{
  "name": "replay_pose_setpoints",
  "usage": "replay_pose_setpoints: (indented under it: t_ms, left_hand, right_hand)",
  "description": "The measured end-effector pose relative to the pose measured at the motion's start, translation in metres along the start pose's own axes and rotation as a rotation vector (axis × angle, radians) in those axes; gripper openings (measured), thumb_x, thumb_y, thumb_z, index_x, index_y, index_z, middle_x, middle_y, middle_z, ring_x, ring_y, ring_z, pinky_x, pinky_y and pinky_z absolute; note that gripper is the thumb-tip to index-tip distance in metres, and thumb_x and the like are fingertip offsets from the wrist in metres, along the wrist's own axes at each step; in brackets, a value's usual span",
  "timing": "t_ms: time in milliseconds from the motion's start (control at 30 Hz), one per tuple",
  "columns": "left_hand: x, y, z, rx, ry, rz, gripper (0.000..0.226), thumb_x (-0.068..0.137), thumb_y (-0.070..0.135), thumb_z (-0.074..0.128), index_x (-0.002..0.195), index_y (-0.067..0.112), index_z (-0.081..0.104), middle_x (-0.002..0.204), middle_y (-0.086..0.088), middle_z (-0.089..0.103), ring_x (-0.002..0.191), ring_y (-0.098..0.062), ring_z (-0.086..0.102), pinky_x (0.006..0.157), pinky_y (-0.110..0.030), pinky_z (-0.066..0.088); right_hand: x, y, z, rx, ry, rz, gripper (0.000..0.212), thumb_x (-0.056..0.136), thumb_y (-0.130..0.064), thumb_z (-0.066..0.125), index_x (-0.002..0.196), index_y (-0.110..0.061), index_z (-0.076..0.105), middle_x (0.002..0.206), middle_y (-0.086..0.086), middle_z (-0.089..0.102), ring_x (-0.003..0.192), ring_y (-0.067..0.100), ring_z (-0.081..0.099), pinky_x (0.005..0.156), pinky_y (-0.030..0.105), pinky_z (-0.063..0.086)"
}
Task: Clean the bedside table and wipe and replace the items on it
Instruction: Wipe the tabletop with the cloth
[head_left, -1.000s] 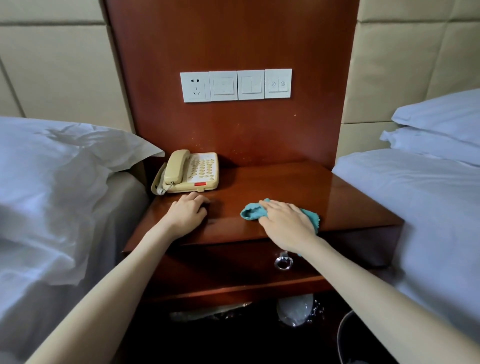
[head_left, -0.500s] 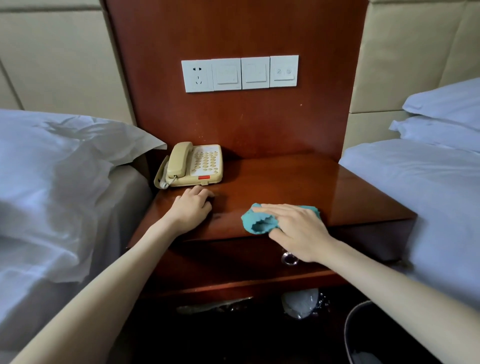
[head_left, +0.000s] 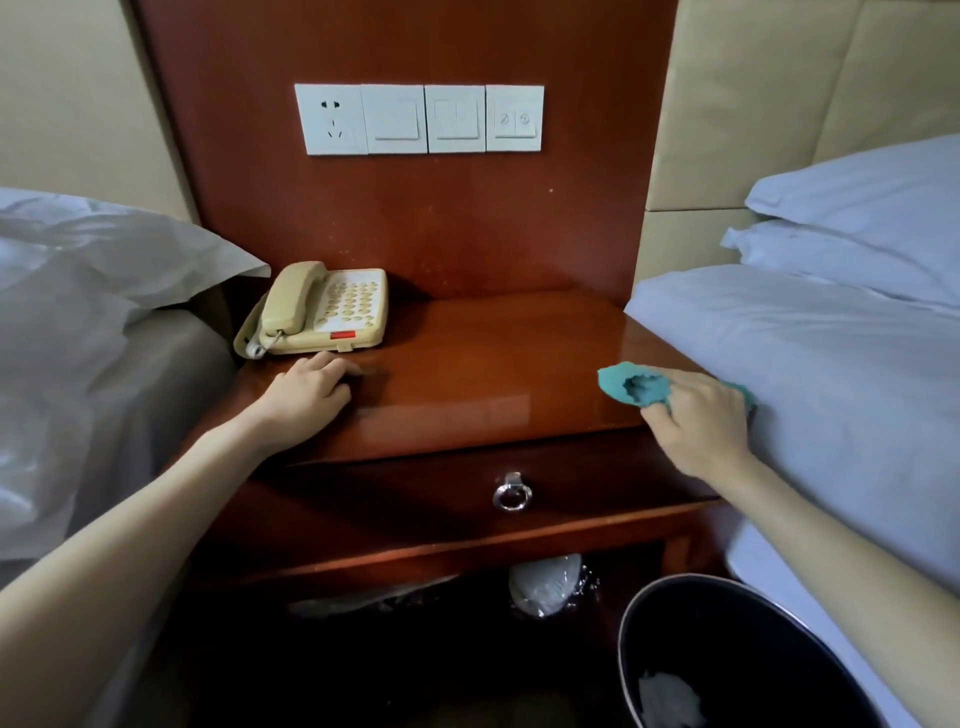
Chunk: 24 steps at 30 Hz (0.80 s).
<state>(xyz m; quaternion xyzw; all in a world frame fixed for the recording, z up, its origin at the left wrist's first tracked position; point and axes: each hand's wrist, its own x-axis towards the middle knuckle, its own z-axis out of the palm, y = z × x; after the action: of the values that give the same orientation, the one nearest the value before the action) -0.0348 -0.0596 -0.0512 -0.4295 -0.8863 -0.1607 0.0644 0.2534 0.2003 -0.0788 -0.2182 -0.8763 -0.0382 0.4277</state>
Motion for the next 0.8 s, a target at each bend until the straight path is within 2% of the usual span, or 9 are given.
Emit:
replay_pose_setpoints:
  t_ms: [100, 200, 300, 400, 500, 600, 700, 767, 800]
  left_hand:
    - [-0.001, 0.0, -0.001, -0.002, 0.002, 0.017, 0.035, 0.094, 0.013, 0.046, 0.128, 0.014, 0.053, 0.139, -0.009, 0.046, 0.13, -0.028, 0.037, 0.106, -0.042, 0.032]
    - [-0.004, 0.001, -0.003, 0.008, 0.03, 0.05, 0.034, 0.092, 0.011, 0.049, 0.125, 0.011, 0.057, 0.135, -0.01, 0.051, 0.126, -0.028, 0.043, 0.106, -0.037, 0.034]
    - [-0.011, 0.007, -0.009, 0.109, 0.087, 0.115, 0.031, 0.088, 0.008, 0.052, 0.117, 0.013, 0.062, 0.124, -0.01, 0.06, 0.115, -0.031, 0.055, 0.096, -0.036, 0.042]
    - [-0.02, 0.031, -0.011, 0.151, 0.122, 0.203, 0.03, 0.084, 0.008, 0.054, 0.111, 0.017, 0.063, 0.114, -0.007, 0.063, 0.106, -0.031, 0.059, 0.088, -0.037, 0.048]
    - [-0.03, 0.073, -0.004, 0.077, 0.139, 0.285, 0.028, 0.086, 0.011, 0.054, 0.111, 0.018, 0.063, 0.114, -0.002, 0.063, 0.107, -0.025, 0.057, 0.091, -0.035, 0.046]
    - [-0.038, 0.116, 0.009, 0.031, 0.15, 0.373, 0.027, 0.09, 0.015, 0.051, 0.114, 0.018, 0.061, 0.118, 0.002, 0.062, 0.109, -0.02, 0.055, 0.091, -0.029, 0.042]
    - [-0.042, 0.151, 0.024, 0.016, 0.14, 0.421, 0.029, 0.095, 0.024, 0.046, 0.121, 0.018, 0.058, 0.125, 0.002, 0.058, 0.112, -0.021, 0.053, 0.094, -0.032, 0.042]
    - [-0.043, 0.167, 0.033, 0.026, 0.125, 0.413, 0.033, 0.097, 0.029, 0.042, 0.126, 0.017, 0.055, 0.132, 0.001, 0.055, 0.116, -0.022, 0.052, 0.097, -0.037, 0.041]
    - [-0.043, 0.171, 0.037, 0.029, 0.124, 0.401, 0.036, 0.098, 0.03, 0.04, 0.128, 0.016, 0.053, 0.135, 0.001, 0.053, 0.118, -0.023, 0.051, 0.098, -0.038, 0.041]
  right_hand:
    - [-0.001, 0.021, 0.0, -0.053, 0.053, 0.139, 0.039, 0.072, -0.025, 0.04, 0.068, 0.003, 0.067, 0.063, 0.023, 0.067, 0.052, 0.038, 0.063, 0.05, 0.036, 0.049]
    - [-0.002, 0.03, 0.004, -0.011, 0.139, 0.251, 0.039, 0.075, -0.026, 0.038, 0.061, 0.005, 0.057, 0.058, 0.027, 0.06, 0.052, 0.041, 0.059, 0.052, 0.038, 0.047]
    - [-0.007, 0.025, 0.008, 0.027, 0.239, 0.277, 0.031, 0.073, -0.02, 0.041, 0.057, 0.004, 0.053, 0.056, 0.023, 0.057, 0.051, 0.037, 0.056, 0.058, 0.041, 0.049]
    - [-0.011, 0.025, 0.011, 0.094, 0.279, 0.325, 0.035, 0.075, -0.02, 0.039, 0.062, 0.006, 0.058, 0.065, 0.024, 0.061, 0.064, 0.039, 0.058, 0.071, 0.042, 0.046]
    - [-0.019, 0.028, 0.013, 0.171, 0.27, 0.333, 0.043, 0.076, -0.023, 0.035, 0.078, 0.008, 0.065, 0.082, 0.025, 0.066, 0.081, 0.039, 0.059, 0.08, 0.04, 0.035]
    - [-0.028, 0.023, 0.003, 0.337, 0.264, 0.374, 0.05, 0.075, -0.025, 0.033, 0.091, 0.01, 0.066, 0.092, 0.026, 0.065, 0.091, 0.025, 0.048, 0.086, 0.036, 0.031]
    - [-0.039, 0.022, -0.008, 0.495, 0.284, 0.43, 0.044, 0.074, -0.025, 0.035, 0.087, 0.005, 0.065, 0.085, 0.021, 0.06, 0.087, 0.025, 0.048, 0.078, 0.03, 0.032]
    - [-0.049, 0.02, -0.015, 0.612, 0.307, 0.518, 0.032, 0.073, -0.025, 0.038, 0.071, 0.0, 0.058, 0.068, 0.013, 0.056, 0.071, 0.024, 0.053, 0.066, 0.029, 0.037]
    - [-0.057, 0.018, -0.016, 0.678, 0.314, 0.561, 0.032, 0.073, -0.025, 0.04, 0.065, 0.002, 0.053, 0.058, 0.008, 0.051, 0.06, 0.017, 0.051, 0.057, 0.027, 0.038]
